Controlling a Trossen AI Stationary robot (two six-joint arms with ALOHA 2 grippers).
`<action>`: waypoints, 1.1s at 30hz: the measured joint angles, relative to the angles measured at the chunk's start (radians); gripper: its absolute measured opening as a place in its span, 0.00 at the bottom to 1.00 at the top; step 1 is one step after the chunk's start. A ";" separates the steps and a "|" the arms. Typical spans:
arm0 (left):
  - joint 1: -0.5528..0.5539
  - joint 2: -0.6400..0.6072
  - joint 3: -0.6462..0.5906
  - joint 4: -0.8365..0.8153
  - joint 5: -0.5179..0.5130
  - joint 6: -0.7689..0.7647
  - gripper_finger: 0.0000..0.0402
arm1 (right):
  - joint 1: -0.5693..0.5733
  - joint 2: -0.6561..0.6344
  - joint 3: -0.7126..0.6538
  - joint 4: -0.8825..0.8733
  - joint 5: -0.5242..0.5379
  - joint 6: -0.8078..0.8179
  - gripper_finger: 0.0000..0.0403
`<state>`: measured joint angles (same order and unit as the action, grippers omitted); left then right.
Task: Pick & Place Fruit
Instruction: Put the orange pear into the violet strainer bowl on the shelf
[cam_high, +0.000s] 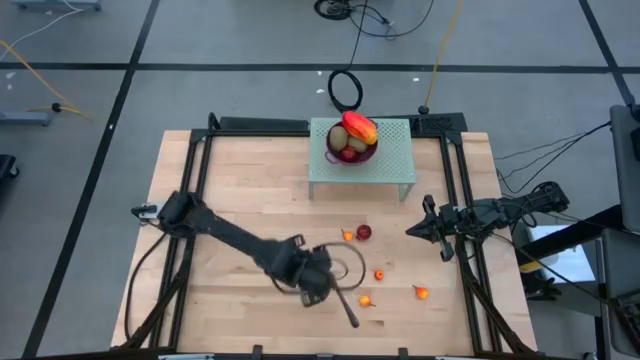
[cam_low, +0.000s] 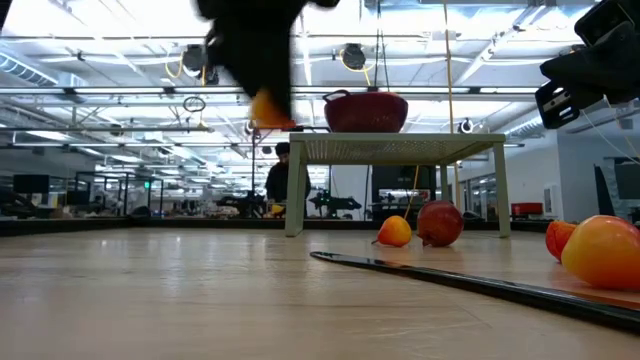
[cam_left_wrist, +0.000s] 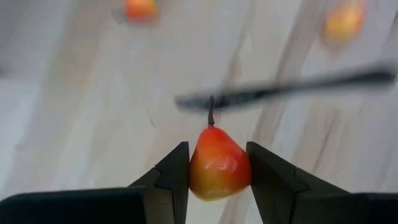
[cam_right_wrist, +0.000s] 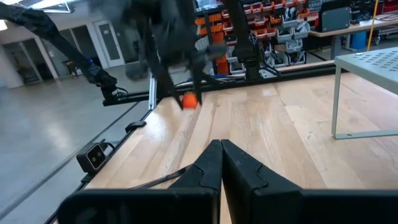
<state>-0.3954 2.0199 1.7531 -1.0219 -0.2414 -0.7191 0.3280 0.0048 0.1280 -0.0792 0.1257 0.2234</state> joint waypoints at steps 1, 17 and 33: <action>0.013 -0.010 0.018 0.002 -0.015 -0.006 0.34 | 0.000 0.000 0.000 0.000 0.000 0.000 0.00; 0.242 -0.060 0.331 0.109 -0.132 -0.061 0.34 | 0.000 0.000 0.000 0.000 0.000 0.000 0.00; 0.530 -0.059 0.366 0.196 -0.082 0.256 0.34 | 0.000 0.000 0.000 0.000 0.002 0.000 0.00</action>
<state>0.1349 1.9614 2.1193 -0.8255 -0.3238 -0.4627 0.3281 0.0048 0.1280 -0.0789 0.1273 0.2234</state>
